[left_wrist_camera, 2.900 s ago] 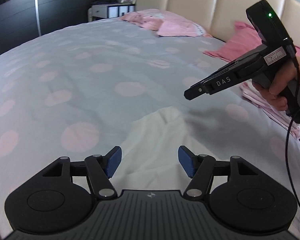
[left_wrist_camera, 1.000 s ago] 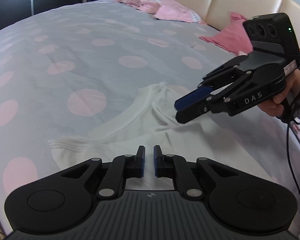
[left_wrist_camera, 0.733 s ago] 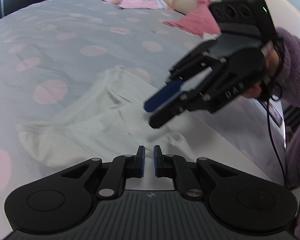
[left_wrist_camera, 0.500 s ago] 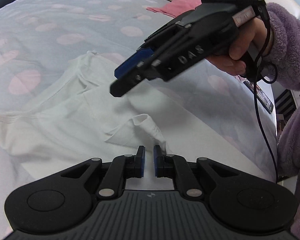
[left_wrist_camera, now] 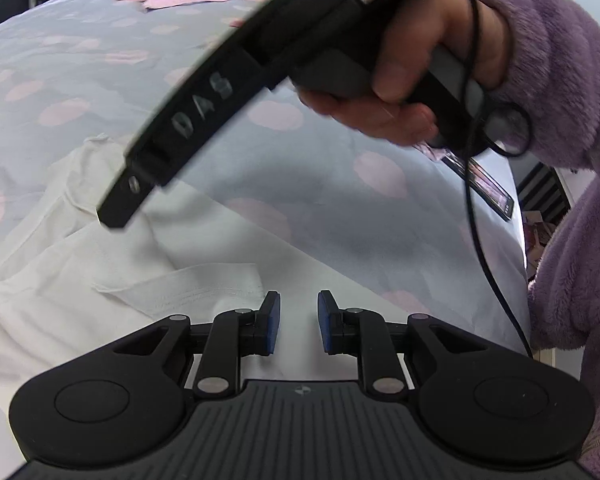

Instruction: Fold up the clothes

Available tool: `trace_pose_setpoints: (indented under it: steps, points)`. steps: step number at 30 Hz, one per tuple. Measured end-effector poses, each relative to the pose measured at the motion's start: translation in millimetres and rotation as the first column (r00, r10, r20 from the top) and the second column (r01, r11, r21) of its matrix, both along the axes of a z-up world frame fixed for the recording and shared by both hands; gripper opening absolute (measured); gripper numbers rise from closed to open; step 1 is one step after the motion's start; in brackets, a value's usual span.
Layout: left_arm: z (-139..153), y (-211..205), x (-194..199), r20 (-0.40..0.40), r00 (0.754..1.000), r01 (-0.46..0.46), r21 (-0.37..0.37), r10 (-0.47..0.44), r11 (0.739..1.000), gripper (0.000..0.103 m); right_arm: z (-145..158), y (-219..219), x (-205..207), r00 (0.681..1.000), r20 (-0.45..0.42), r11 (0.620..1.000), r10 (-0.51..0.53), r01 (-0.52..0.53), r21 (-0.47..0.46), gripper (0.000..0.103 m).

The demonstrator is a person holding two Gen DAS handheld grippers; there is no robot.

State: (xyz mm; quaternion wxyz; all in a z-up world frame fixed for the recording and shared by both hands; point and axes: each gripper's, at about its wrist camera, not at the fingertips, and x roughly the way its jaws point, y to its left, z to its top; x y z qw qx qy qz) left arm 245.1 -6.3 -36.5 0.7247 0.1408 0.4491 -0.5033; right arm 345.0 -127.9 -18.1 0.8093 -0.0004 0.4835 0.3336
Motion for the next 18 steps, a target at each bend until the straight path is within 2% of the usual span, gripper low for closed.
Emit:
trace_pose_setpoints:
  steps: [5,7,8,9,14,18]
  points:
    - [1,-2,-3,-0.002,1.0,0.003,0.023,-0.003,1.0,0.017,-16,18,-6,0.996,-0.083,0.999,0.041,-0.041,0.003,0.04]
    - [1,-2,-5,0.001,1.0,0.003,0.039,-0.003,0.999,0.017,-23,20,-8,0.993,-0.106,0.999,0.048,-0.049,-0.005,0.024]
    - [1,-2,-6,0.003,1.0,0.001,0.044,-0.001,0.999,0.017,-26,18,-10,0.992,-0.118,0.999,0.05,-0.05,-0.002,0.008]
    - [2,-1,-7,0.006,1.0,-0.001,0.047,0.001,0.999,0.017,-27,15,-11,0.992,-0.123,0.999,0.04,-0.041,-0.004,0.004]
    - [13,13,-8,0.026,0.999,-0.031,0.048,0.03,0.998,0.018,-22,-11,-18,0.987,-0.162,0.999,-0.009,0.004,-0.031,0.003]
    - [14,33,1,0.056,0.994,-0.098,0.088,0.094,0.991,0.02,-31,-28,-28,0.979,-0.198,0.994,-0.042,0.022,-0.105,0.003]
